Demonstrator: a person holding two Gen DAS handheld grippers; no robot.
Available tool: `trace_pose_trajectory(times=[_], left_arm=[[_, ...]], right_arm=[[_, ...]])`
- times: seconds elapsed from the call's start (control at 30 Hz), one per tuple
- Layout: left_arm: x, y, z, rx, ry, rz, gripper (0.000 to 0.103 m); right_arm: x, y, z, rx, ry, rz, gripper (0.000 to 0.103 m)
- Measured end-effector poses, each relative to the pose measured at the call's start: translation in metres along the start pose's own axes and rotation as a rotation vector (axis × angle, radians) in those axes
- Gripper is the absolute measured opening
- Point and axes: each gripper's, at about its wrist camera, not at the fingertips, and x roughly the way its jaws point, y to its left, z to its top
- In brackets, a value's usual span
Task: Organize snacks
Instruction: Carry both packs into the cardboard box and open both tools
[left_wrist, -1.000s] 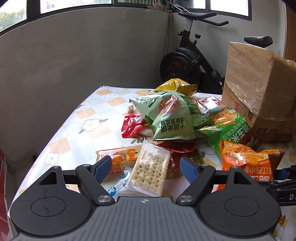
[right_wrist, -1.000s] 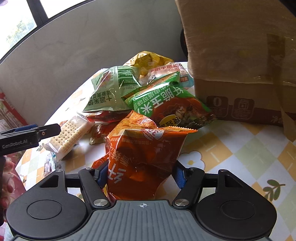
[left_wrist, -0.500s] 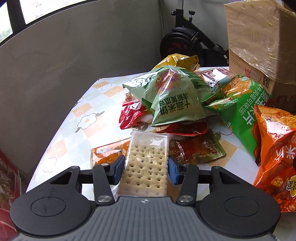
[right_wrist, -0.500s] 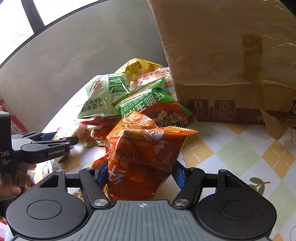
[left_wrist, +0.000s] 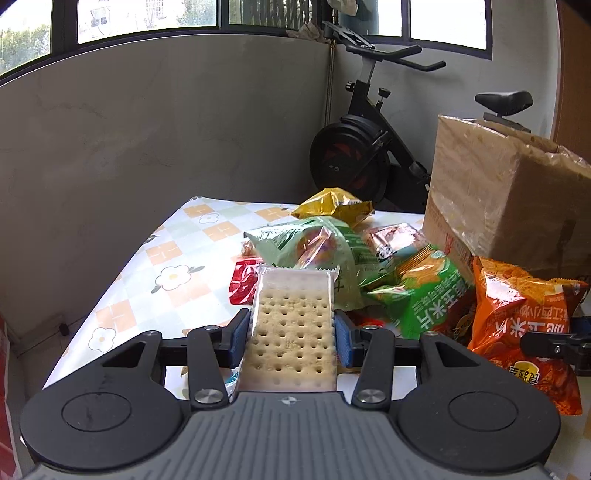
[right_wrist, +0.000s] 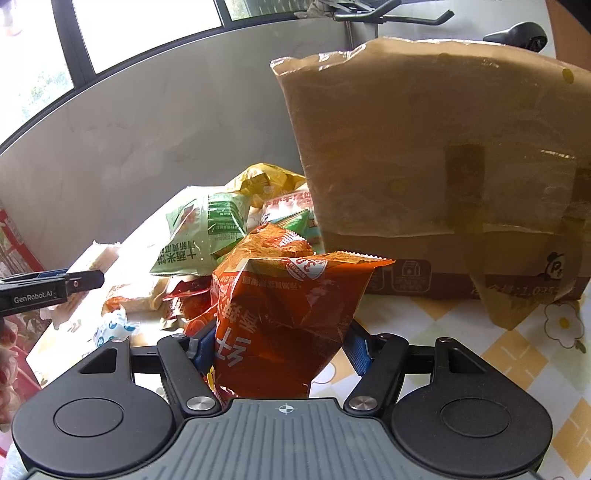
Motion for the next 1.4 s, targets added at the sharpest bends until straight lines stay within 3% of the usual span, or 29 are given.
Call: trace_pose_trajectory(times=[0.2,0.4,0.57,0.7,0.8,0.93,1.07,1.27,1.3,1.4], left_arm=[[-0.027,-0.019,0.025,-0.028,-0.066,-0.053,0.050],[-0.055,-0.048,0.071,-0.054,-0.168,-0.125,0.050],[-0.062,-0.086,0.114,-0.060,-0.223,-0.232,0.050],[-0.050,-0.129,0.147,-0.037,-0.269,-0.287,0.050],[-0.029,-0.160,0.166,-0.050,-0.262,-0.330,0.050],[0.005,-0.199,0.182,-0.068,-0.239,-0.330,0.050],[0.038,-0.234,0.190,-0.047,-0.181,-0.332,0.050],[0.076,-0.259,0.194,0.003,-0.102,-0.318,0.050],[0.079,-0.261,0.193,0.012,-0.099,-0.310,0.052],[0.080,-0.258,0.191,0.024,-0.108,-0.295,0.074]], right_arm=[[-0.036,-0.004,0.018,-0.043,-0.065,0.026,0.064],[-0.088,-0.016,0.066,-0.081,-0.206,0.054,0.064],[-0.127,-0.047,0.118,-0.080,-0.321,0.030,0.064],[-0.137,-0.080,0.161,-0.111,-0.388,-0.062,0.064],[-0.122,-0.111,0.188,-0.118,-0.381,-0.145,0.064],[-0.088,-0.142,0.209,-0.147,-0.317,-0.256,0.064],[-0.056,-0.170,0.213,-0.069,-0.239,-0.272,0.064],[-0.028,-0.174,0.198,-0.068,-0.164,-0.277,0.064],[-0.027,-0.175,0.195,-0.063,-0.164,-0.277,0.064],[-0.026,-0.177,0.190,-0.070,-0.157,-0.289,0.066]])
